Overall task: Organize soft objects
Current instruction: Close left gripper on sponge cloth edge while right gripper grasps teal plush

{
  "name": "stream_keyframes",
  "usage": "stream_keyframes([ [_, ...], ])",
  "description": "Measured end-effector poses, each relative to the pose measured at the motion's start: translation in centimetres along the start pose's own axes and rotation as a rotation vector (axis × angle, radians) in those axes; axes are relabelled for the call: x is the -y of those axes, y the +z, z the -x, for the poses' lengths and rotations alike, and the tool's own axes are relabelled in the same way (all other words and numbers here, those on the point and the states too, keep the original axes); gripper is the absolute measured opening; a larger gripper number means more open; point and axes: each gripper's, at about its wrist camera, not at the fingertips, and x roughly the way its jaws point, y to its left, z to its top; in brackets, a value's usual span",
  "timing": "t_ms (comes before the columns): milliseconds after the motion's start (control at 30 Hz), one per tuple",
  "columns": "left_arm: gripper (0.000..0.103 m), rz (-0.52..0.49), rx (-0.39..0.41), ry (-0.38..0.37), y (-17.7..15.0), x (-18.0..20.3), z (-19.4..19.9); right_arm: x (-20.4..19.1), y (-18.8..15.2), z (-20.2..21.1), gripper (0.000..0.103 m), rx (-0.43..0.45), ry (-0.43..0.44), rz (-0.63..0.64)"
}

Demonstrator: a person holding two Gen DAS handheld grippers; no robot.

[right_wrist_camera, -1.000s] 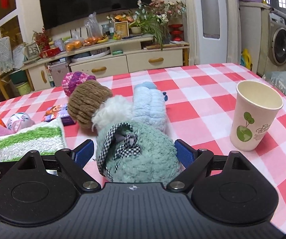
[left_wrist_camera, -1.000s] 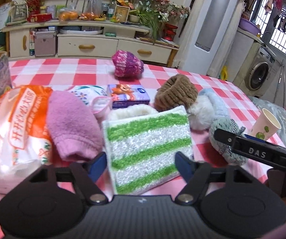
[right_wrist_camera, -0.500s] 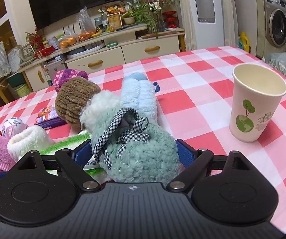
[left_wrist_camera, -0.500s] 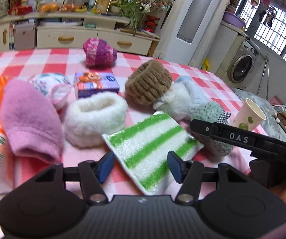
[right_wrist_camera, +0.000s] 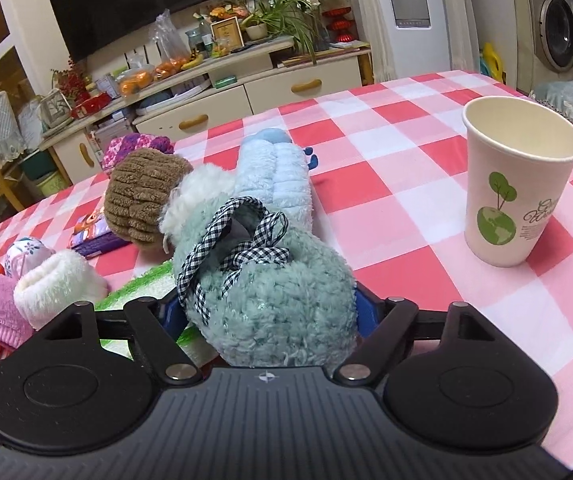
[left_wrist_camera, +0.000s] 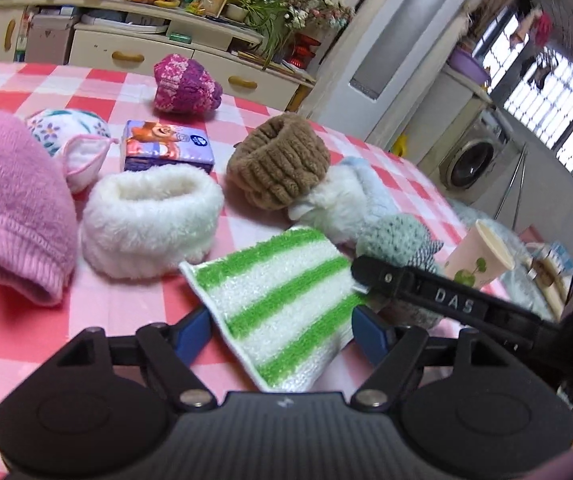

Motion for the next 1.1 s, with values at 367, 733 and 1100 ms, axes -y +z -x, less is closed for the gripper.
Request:
stream_keyframes([
  [367,0.074,0.251,0.062,-0.137,0.2,-2.3,-0.3,0.4,-0.2,0.5,0.095,0.012,0.013,0.030],
  [733,0.044,0.273,0.030,-0.175,0.6,-1.7,-1.6,0.8,-0.2,0.7,0.094,0.012,0.039,0.059],
  [1100,0.018,0.290,0.012,-0.145,0.8,-2.5,-0.5,0.4,-0.5,0.8,0.090,0.012,0.054,0.090],
])
